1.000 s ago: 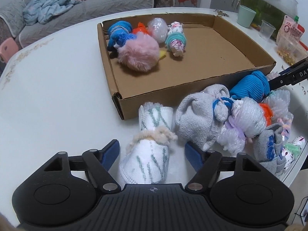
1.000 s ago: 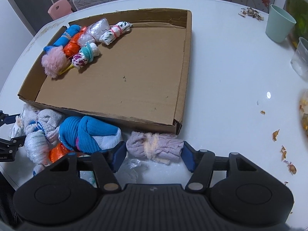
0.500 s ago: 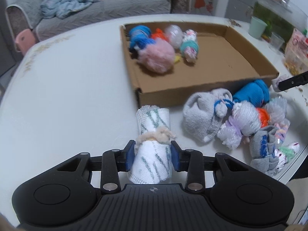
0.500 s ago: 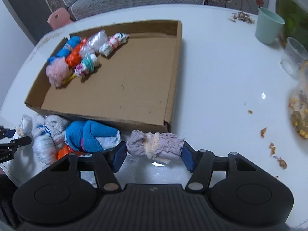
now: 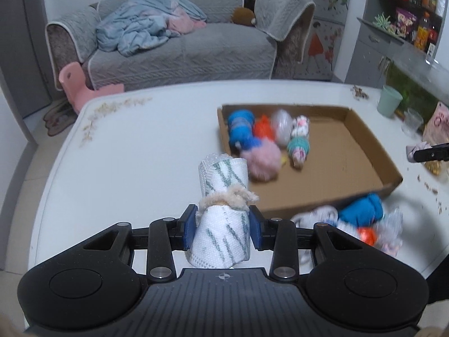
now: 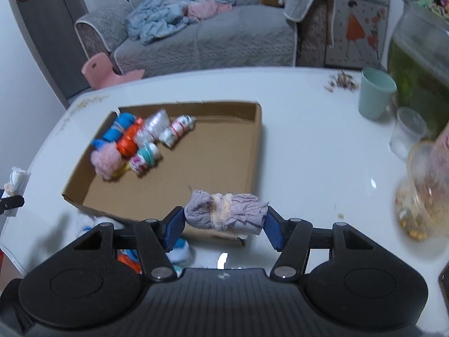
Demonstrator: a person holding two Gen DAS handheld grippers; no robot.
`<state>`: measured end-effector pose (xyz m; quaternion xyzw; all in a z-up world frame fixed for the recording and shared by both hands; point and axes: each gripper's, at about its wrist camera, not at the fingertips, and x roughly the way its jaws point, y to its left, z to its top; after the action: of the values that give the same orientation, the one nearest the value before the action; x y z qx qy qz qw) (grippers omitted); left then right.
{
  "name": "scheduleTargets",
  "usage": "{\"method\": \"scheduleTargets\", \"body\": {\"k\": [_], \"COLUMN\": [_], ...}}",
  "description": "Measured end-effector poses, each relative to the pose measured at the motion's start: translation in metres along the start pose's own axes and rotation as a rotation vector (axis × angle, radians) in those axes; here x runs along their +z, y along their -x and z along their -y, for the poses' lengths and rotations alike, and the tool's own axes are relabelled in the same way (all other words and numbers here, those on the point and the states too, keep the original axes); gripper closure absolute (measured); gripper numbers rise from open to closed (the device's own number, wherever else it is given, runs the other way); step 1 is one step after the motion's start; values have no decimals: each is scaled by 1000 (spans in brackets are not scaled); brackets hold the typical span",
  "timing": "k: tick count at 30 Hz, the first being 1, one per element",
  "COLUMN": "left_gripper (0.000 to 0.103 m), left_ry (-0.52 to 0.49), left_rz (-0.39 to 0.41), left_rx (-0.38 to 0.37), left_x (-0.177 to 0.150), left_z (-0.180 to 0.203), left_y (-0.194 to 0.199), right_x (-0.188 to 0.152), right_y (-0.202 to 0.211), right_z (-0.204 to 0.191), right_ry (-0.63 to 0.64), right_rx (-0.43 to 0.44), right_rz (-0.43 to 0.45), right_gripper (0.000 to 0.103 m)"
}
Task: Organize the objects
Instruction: 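Grasp the white striped bundle with the left gripper while the right grasps the lilac bundle, carry toward tray, then lower both bundles into the tray beside the row and open both grippers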
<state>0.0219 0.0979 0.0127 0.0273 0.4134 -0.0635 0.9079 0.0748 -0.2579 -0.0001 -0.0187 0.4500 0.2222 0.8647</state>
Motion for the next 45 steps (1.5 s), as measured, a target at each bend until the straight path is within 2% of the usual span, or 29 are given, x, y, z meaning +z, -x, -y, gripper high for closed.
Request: {"method": "scheduleTargets", "body": {"k": [6, 11, 17, 31, 45], "left_gripper": [58, 58, 58, 58, 58], "left_ry": [-44, -74, -102, -107, -140], "left_rz": [14, -10, -60, -166, -190], "left_rx": [-24, -50, -66, -63, -18], "left_x": [30, 44, 41, 25, 21], "left_z": [32, 54, 67, 68, 67], "left_y": [-22, -49, -81, -122, -151], "right_x": [31, 51, 50, 43, 40], "right_y": [-6, -30, -57, -88, -130], "right_z": [-33, -56, -68, -81, -103], "right_ry": [150, 289, 338, 379, 458], "right_rx": [84, 115, 161, 182, 201], "right_rz": [58, 54, -4, -99, -174], "right_gripper": [47, 47, 47, 47, 47]}}
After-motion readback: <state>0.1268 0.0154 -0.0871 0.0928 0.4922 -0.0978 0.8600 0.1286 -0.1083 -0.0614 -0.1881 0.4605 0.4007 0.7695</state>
